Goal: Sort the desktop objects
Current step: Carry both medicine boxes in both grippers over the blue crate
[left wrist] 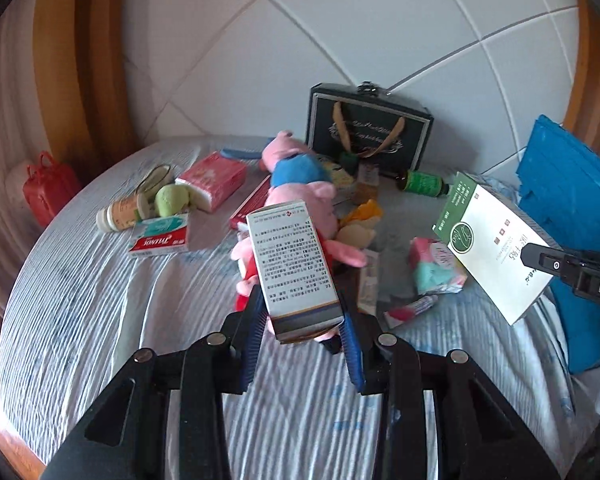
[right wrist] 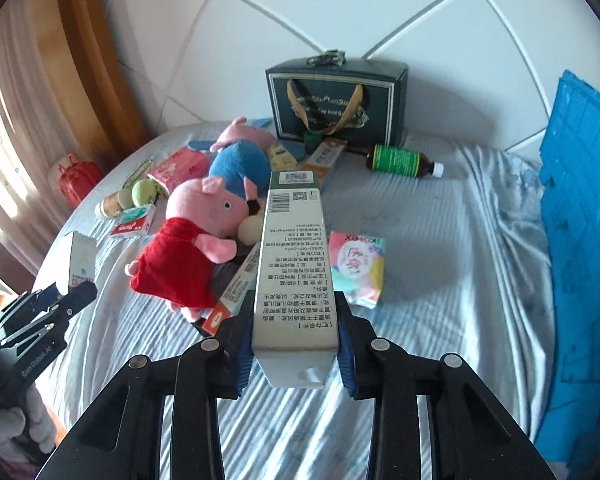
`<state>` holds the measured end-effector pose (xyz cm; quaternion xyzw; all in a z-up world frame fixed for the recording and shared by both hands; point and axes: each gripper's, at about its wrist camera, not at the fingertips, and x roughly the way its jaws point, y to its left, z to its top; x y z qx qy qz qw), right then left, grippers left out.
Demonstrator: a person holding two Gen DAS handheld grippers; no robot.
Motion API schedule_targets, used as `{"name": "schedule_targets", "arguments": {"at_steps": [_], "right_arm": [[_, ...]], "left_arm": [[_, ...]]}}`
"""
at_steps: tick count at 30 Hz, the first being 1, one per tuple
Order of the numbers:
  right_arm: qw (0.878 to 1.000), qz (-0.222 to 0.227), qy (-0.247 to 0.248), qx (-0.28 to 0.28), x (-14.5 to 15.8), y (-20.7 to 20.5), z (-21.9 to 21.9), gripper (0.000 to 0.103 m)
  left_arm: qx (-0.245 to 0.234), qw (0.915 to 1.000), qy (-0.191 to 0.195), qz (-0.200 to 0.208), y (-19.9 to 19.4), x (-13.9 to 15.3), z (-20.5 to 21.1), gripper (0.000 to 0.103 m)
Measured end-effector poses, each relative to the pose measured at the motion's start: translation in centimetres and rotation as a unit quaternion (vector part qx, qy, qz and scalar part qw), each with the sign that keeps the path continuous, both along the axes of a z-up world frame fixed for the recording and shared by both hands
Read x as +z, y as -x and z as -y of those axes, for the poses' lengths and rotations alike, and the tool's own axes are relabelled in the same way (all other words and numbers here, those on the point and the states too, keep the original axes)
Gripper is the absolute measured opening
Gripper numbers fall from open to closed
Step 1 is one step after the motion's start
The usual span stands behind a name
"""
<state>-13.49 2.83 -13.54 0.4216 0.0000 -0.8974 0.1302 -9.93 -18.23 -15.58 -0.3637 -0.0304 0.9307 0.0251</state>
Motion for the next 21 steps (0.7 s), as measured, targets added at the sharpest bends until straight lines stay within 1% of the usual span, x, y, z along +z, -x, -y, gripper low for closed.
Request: {"name": "schedule_targets", "arguments": {"at_steps": [5,10,15,19,21], "right_arm": [[0.998,-0.062,-0.007,-0.028,4.4,-3.4,-3.0,0.034],[0.991,-0.119,-0.015,-0.062,8.3,-6.6,-6.8,0.034],[0.981,-0.166,-0.018,-0.099,11.6,-9.7,-10.7,0.034],[0.971,-0.197,-0.017,-0.131,13.8,-11.9,-14.2,0.034],[0.965,-0.214,-0.021,-0.150,14.9,-13.1,-16.4,0.034]], "left_arm": [[-0.049,0.9980,0.004,-0.040,-1.3,3.3,-4.8,0.034],[-0.101,0.9920,0.001,-0.076,-2.1,6.1,-10.0,0.034],[-0.155,0.9826,0.004,-0.103,-3.1,8.5,-16.0,0.034],[-0.200,0.9721,0.005,-0.122,-4.1,10.5,-21.1,0.034],[-0.219,0.9670,0.000,-0.130,-4.6,11.4,-23.6,0.034]]}}
